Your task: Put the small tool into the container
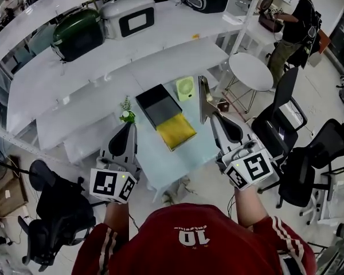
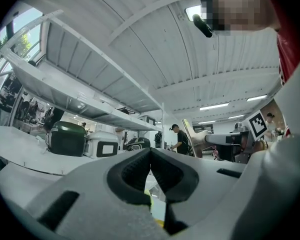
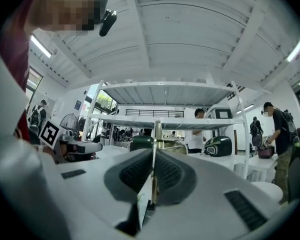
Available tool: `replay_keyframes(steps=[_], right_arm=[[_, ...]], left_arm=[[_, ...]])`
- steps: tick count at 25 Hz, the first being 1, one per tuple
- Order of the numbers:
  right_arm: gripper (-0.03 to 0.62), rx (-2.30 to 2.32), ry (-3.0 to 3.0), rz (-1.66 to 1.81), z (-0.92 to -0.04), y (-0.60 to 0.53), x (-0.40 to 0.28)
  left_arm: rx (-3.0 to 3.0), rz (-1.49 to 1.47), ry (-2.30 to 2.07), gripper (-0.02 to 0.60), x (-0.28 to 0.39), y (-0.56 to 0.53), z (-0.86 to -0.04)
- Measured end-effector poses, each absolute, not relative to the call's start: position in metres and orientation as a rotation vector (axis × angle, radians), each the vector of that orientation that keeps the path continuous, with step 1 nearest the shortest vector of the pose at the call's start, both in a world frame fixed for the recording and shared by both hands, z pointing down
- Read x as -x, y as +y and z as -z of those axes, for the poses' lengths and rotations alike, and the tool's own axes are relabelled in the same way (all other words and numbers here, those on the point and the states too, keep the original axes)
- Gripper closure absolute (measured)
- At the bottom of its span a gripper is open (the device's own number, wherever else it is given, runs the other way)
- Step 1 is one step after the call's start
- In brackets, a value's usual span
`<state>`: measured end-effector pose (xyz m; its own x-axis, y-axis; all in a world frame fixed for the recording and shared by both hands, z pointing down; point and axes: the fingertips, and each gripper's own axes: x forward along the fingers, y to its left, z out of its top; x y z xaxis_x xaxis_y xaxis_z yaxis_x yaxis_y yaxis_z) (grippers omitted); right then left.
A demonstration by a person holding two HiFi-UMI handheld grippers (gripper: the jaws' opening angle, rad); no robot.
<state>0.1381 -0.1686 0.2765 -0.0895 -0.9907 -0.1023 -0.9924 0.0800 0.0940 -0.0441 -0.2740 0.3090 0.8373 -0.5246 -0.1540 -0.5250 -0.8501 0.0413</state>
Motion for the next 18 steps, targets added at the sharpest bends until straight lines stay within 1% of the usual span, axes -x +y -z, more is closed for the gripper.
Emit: replay_keyframes(steps=[4,11,18], right_arm=[[0.580,2.098,2.312,-0.206,-0.286,-0.184,-0.148],[0.580,2.062,2.340,-0.150,-0.298,-0.209,-0.168],[0.580,2.027,2.445,0.023,-0.352,-0.239,-0.176]], left_arm=[[3.027,-0.209,0.889,0.583,0.032,-0.287,-0.325],[3.007,-0.157,0.896,0.583,0.012,-0.297,-0.327],[3.049,-0.057,0.956,0.583,0.005,-0.310,-0.367]])
